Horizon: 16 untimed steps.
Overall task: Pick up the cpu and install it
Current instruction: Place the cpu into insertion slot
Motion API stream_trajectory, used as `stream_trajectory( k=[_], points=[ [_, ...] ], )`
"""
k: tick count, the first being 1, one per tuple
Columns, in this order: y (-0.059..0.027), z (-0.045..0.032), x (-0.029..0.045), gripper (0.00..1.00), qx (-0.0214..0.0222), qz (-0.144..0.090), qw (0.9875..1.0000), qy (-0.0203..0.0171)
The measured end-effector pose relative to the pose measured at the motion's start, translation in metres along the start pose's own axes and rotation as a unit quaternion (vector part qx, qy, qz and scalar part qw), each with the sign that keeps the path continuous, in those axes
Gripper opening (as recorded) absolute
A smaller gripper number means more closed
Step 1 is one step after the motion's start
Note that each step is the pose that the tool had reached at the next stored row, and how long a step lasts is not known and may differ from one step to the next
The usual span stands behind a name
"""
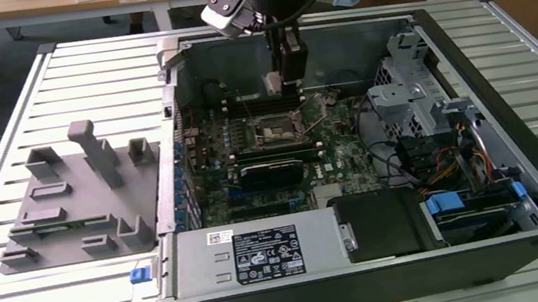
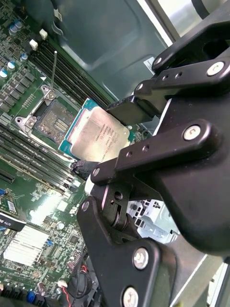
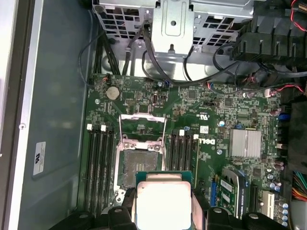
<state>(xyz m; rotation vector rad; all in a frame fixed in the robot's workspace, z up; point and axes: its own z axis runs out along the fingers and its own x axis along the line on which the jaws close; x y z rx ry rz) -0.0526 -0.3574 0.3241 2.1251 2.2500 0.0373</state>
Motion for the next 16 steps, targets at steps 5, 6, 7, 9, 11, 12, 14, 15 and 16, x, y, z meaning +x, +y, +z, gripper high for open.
stream_trajectory(
  k=[5, 6, 7, 9, 11, 12, 14, 15, 16],
  points=[
    [-0.0012, 0.0022, 0.0001, 0.54, 0.0, 0.0, 1.0, 0.0],
    [-0.0013, 0.0026, 0.0001, 0.54, 0.0, 0.0, 1.0, -0.0003],
    [-0.0015, 0.0031, 0.0001, 0.54, 0.0, 0.0, 1.0, -0.0007],
    [-0.0017, 0.0045, 0.0002, 0.54, 0.0, 0.0, 1.0, -0.0008],
    [-0.0018, 0.0063, 0.0002, 0.54, 0.0, 0.001, 1.0, -0.0008],
    [-0.0018, 0.0071, 0.0002, 0.54, 0.0, 0.001, 1.0, -0.0008],
    [-0.0019, 0.008, 0.0003, 0.54, 0.0001, 0.001, 1.0, -0.0009],
    [-0.0019, 0.0084, 0.0006, 0.54, 0.0001, 0.001, 1.0, -0.0009],
    [-0.0019, 0.0087, 0.0011, 0.54, 0.0001, 0.001, 1.0, -0.001]
  ],
)
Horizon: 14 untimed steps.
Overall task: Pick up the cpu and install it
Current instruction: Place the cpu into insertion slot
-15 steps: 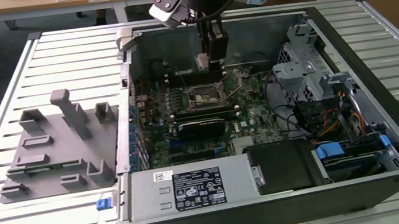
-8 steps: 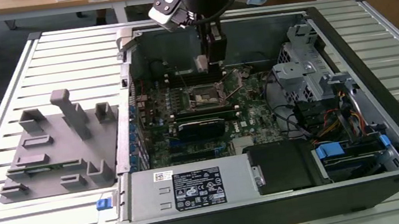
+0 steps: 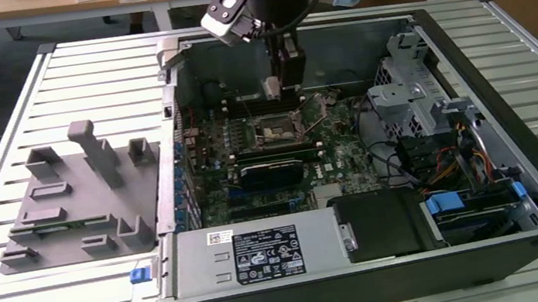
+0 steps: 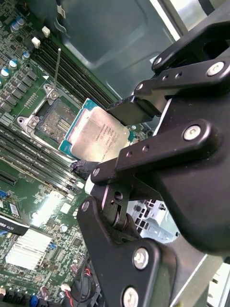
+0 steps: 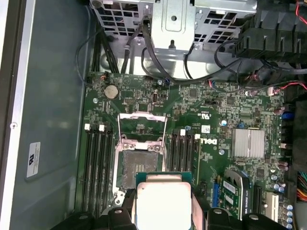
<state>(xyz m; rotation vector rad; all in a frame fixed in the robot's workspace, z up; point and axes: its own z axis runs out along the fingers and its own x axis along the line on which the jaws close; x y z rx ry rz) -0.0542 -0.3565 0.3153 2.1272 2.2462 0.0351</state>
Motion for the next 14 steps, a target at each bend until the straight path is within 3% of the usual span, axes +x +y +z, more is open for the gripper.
stream_trajectory(
  k=[4, 8, 14],
  points=[
    [0.0, 0.0027, 0.001, 0.54, 0.0002, 0.002, 1.0, -0.0035],
    [-0.0002, 0.0056, 0.0019, 0.54, 0.0003, 0.004, 1.0, -0.004],
    [0.0001, 0.0118, 0.0118, 0.54, 0.0004, 0.013, 0.9999, -0.0042]
  ],
)
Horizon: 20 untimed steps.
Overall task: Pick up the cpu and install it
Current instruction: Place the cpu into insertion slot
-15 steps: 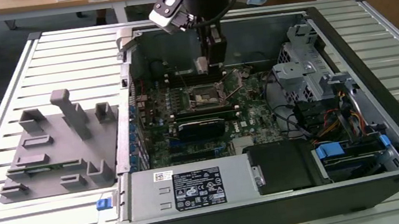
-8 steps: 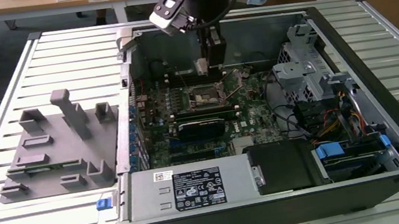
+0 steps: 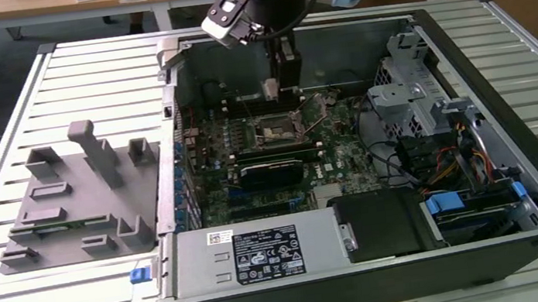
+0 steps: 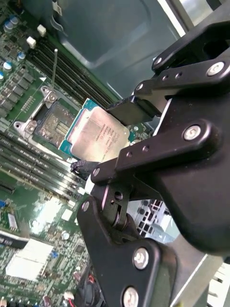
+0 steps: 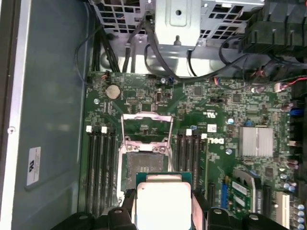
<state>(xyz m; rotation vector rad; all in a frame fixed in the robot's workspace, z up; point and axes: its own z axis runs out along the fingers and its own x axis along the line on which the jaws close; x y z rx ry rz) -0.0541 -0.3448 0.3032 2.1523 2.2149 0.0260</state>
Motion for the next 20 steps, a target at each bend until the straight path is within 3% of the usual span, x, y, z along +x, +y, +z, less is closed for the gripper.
stream_trajectory(
  k=[5, 20],
  points=[
    [-0.0001, 0.0081, 0.0129, 0.54, 0.0, 0.001, 1.0, 0.0001],
    [-0.0049, 0.0327, 0.0161, 0.54, -0.0019, 0.007, 1.0, -0.0002]
  ],
)
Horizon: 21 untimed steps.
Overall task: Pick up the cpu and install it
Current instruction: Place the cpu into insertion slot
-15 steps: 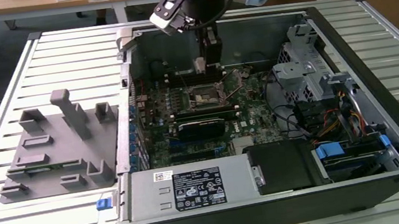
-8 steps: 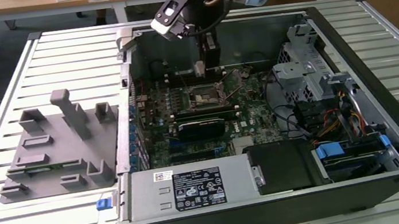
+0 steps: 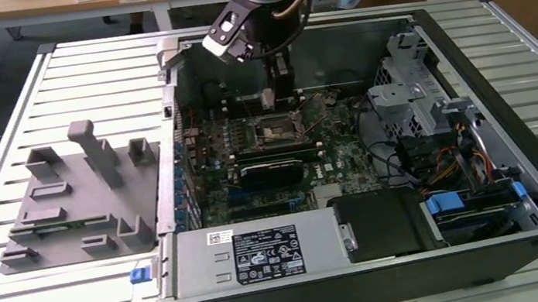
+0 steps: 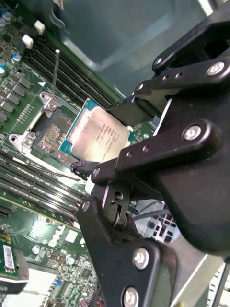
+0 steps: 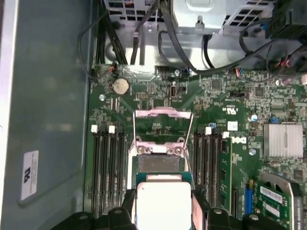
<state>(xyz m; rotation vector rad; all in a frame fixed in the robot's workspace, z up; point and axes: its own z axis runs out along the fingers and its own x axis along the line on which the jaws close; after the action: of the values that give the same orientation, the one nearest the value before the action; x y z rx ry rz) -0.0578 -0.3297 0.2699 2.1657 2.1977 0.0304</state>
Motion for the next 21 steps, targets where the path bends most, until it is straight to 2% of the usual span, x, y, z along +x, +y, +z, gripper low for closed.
stream_trajectory(
  k=[21],
  points=[
    [-0.0012, 0.0202, -0.0017, 0.54, -0.0001, 0.004, 1.0, -0.0001]
  ],
)
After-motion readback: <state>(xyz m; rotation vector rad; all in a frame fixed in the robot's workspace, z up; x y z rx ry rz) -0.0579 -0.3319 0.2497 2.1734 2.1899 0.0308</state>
